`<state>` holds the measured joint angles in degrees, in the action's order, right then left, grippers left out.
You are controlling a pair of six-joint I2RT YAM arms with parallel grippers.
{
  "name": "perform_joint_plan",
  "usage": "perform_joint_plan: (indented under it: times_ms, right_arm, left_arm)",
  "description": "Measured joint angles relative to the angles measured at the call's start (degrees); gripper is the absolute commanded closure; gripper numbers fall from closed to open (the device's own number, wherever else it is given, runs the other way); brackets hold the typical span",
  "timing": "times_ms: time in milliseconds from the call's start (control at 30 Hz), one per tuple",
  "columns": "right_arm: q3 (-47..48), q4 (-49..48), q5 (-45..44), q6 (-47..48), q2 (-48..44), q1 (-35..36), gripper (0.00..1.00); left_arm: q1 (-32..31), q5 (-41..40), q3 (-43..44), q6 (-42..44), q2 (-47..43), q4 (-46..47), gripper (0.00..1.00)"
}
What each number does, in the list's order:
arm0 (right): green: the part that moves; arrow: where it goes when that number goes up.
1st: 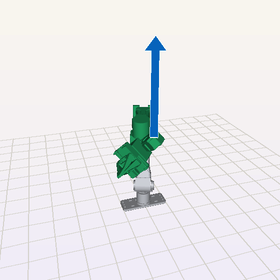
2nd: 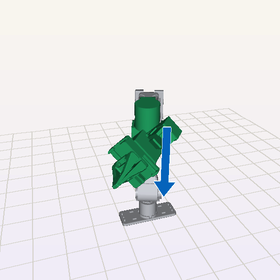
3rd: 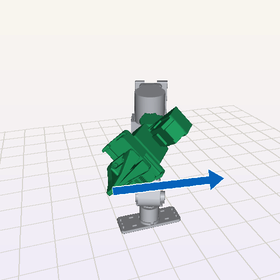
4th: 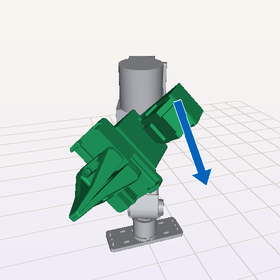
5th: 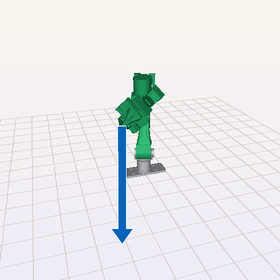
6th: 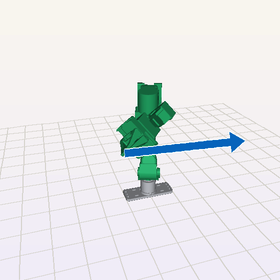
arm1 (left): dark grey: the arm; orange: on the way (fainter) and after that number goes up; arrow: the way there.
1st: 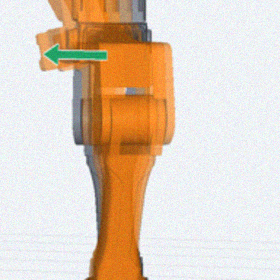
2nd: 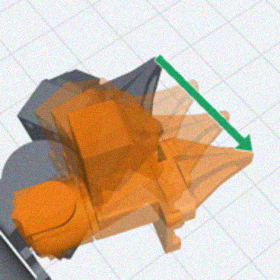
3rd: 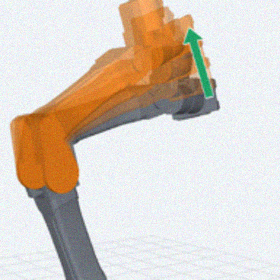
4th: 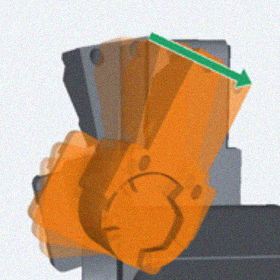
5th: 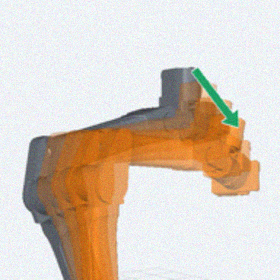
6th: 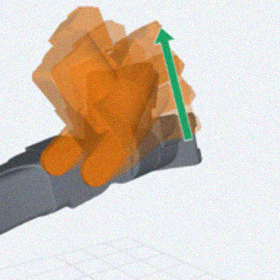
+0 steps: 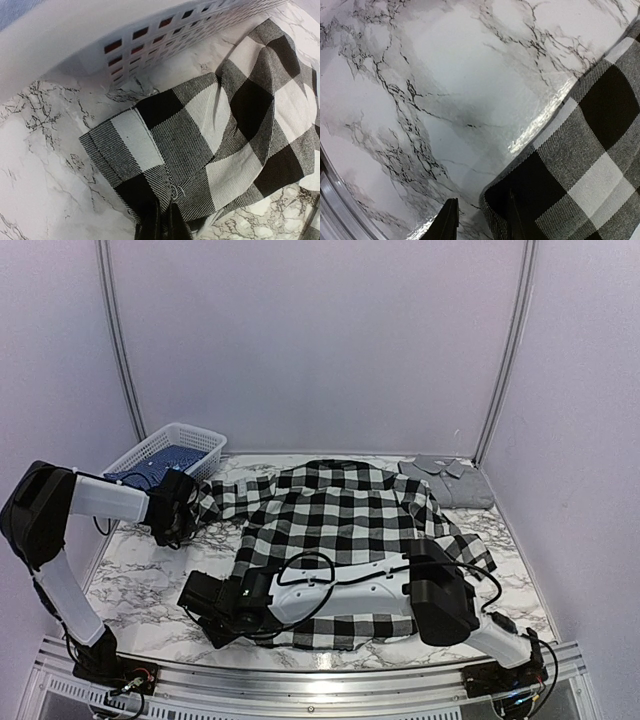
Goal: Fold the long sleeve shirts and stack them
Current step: Pick up the corner of the shirt from the center of the board.
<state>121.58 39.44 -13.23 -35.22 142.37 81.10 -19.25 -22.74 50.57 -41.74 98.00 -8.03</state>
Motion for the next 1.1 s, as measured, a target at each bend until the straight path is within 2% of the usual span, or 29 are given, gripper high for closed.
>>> perform_joint_plan:
  times_ms: [133,300,533,833,1100]
  right_arm:
    - [1.3,1.3,0.0,-0.7,0.3,0.0,0.71]
    - [1.4,2.0,-0.4,-1.2,0.5,0.0,0.80]
    - [2.5,2.7,-0.8,-1.2,1.7,0.0,0.81]
    - [3.2,3.1,-1.2,-0.9,2.1,-0.4,1.00]
    - [0.9,2.4,-1.2,0.2,-0.3,-1.6,1.00]
  left_arm:
    - [0.0,0.2,0.5,0.5,-0.3,0.0,1.00]
    - [0.0,0.3,0.9,0.9,-0.6,-0.1,1.00]
    - [0.0,0.4,2.2,2.0,-2.5,-0.5,1.00]
    - [0.0,1.0,5.1,3.5,-4.5,-1.0,1.00]
    - [0.0,3.0,10.9,5.8,-4.5,-1.5,1.00]
